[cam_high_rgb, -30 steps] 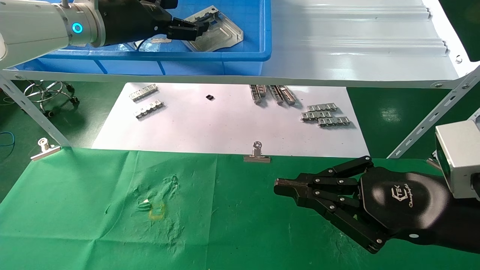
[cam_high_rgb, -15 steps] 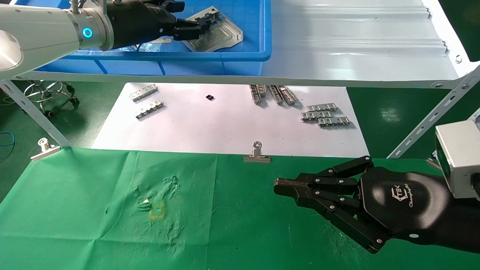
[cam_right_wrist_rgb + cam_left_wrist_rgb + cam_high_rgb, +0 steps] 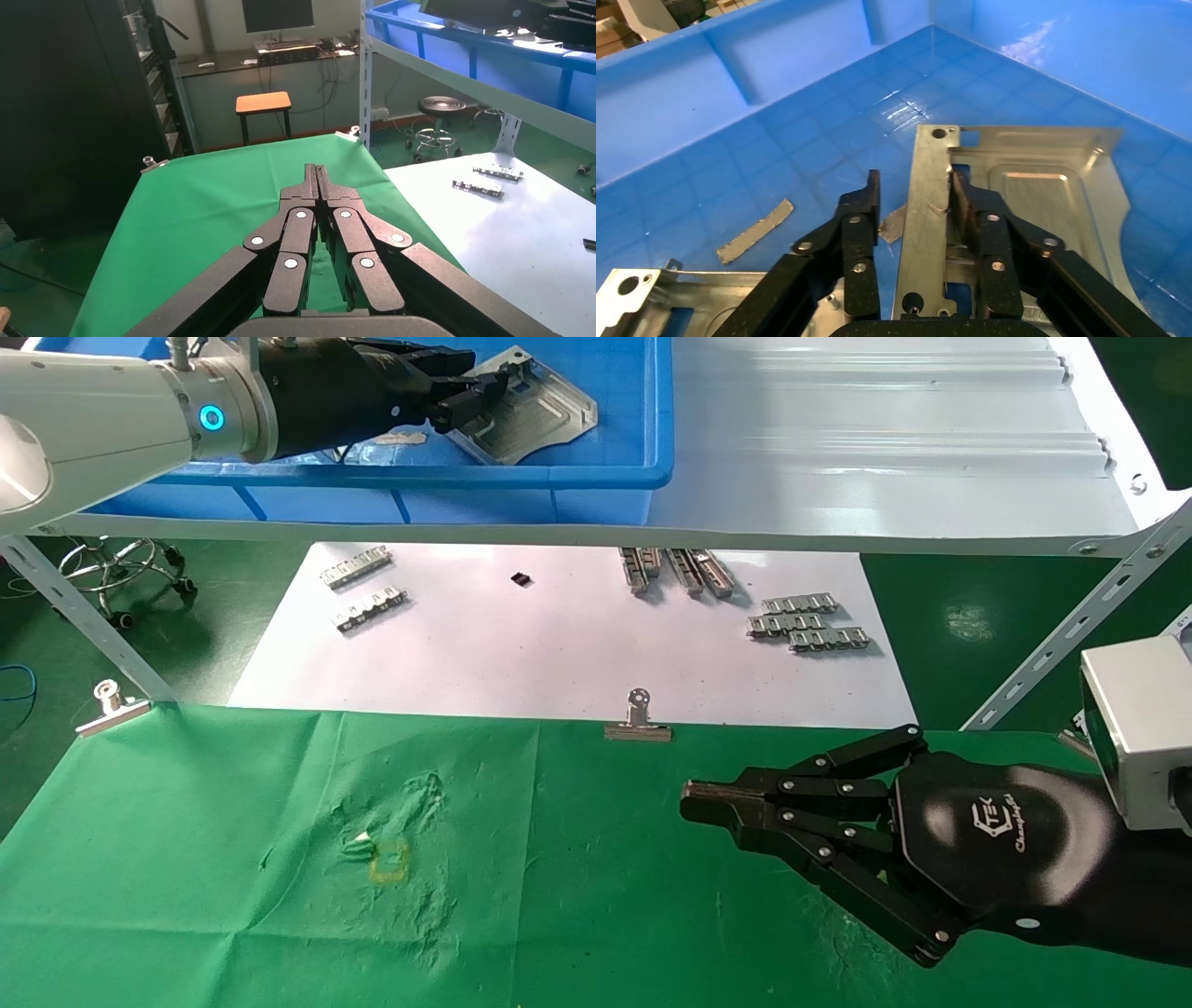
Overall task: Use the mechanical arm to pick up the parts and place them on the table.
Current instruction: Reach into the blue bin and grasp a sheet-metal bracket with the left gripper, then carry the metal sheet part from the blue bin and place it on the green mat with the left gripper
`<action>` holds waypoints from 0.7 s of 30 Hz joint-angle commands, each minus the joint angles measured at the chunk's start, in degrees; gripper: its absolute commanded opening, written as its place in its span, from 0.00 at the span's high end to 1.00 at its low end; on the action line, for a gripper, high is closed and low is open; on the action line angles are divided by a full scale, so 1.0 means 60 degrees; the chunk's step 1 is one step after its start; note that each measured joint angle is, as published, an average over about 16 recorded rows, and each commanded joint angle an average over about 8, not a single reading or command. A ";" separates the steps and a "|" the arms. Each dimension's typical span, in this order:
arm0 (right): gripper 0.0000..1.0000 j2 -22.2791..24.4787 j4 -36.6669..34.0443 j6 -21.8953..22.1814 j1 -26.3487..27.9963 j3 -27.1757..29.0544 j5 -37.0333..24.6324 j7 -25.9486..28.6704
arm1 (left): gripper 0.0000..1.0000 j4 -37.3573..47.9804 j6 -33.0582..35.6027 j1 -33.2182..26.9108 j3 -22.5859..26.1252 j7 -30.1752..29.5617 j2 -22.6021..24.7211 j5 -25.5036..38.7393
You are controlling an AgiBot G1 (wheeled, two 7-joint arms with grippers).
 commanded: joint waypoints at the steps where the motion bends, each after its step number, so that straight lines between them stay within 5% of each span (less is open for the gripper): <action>1: 1.00 0.0000 0.0000 0.0000 0.0000 0.0000 0.0000 0.0000 | 1.00 0.0002 -0.0012 -0.0009 -0.0002 -0.0006 -0.0012 -0.0003; 21: 1.00 0.0000 0.0000 0.0000 0.0000 0.0000 0.0000 0.0000 | 1.00 -0.0109 0.0422 -0.0318 -0.0403 -0.0007 -0.0462 -0.0582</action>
